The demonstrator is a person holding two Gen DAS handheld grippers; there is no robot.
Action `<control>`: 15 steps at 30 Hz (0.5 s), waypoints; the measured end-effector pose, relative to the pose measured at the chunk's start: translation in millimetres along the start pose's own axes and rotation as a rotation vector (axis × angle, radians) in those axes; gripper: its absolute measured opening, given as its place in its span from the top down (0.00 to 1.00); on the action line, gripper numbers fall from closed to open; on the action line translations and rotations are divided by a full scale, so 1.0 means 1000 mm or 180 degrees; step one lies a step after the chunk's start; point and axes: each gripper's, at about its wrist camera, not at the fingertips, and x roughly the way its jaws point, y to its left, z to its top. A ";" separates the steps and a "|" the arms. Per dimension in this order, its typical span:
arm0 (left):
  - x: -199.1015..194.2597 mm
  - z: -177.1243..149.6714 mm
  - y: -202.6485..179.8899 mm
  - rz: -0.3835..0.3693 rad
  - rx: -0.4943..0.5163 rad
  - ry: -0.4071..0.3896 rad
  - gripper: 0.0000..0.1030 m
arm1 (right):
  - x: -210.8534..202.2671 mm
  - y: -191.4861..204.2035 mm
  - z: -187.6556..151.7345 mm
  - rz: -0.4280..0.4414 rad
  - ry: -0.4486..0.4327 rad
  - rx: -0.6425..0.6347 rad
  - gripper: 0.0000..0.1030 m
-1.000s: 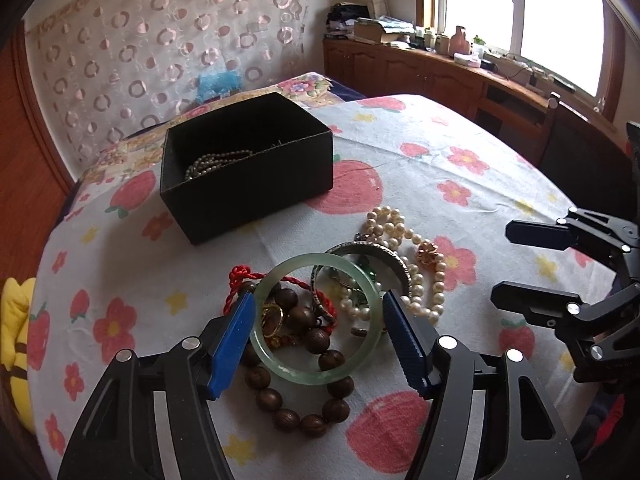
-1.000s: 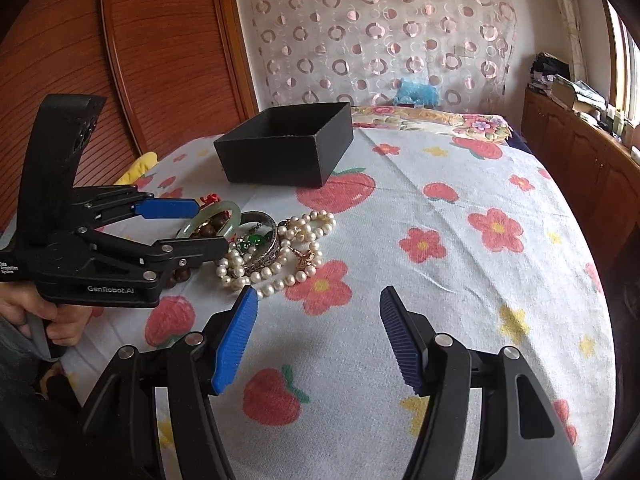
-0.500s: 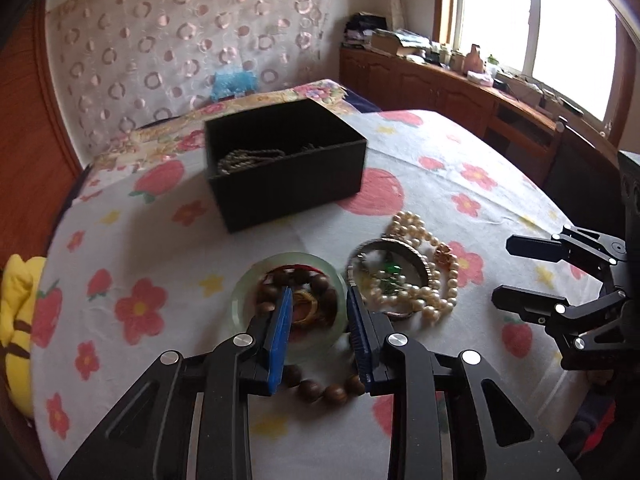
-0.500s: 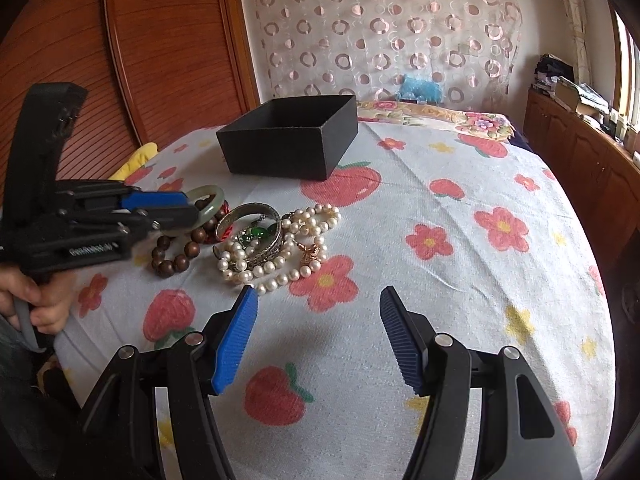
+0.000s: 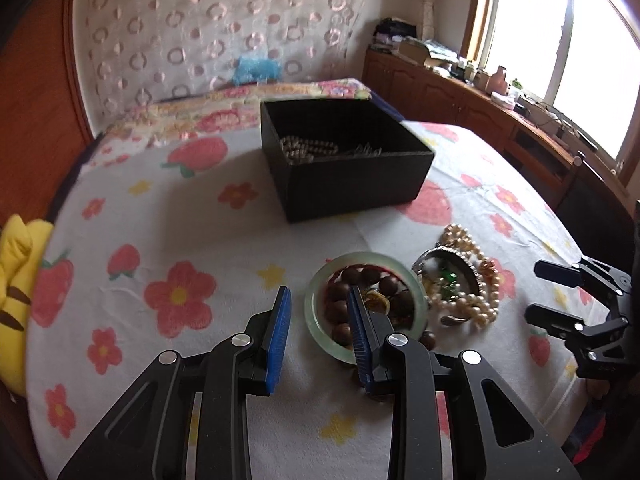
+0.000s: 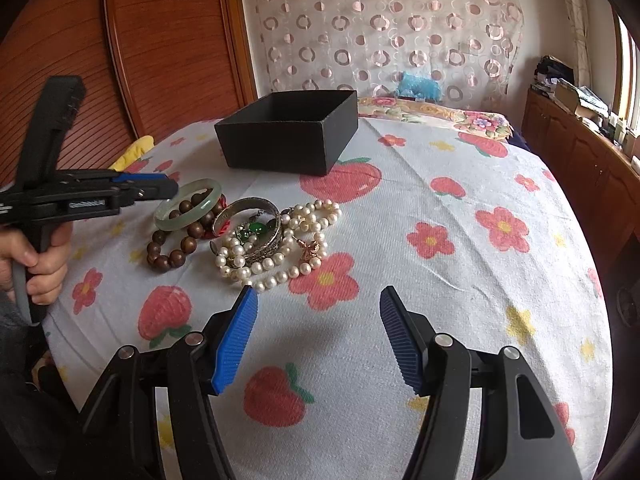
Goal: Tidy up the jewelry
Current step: 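Grasp the rim of the green jade bangle with the left tool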
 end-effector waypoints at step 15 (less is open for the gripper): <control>-0.028 -0.006 0.001 0.0078 -0.0021 -0.0322 0.95 | 0.009 0.013 0.008 0.0112 0.0102 -0.0185 0.36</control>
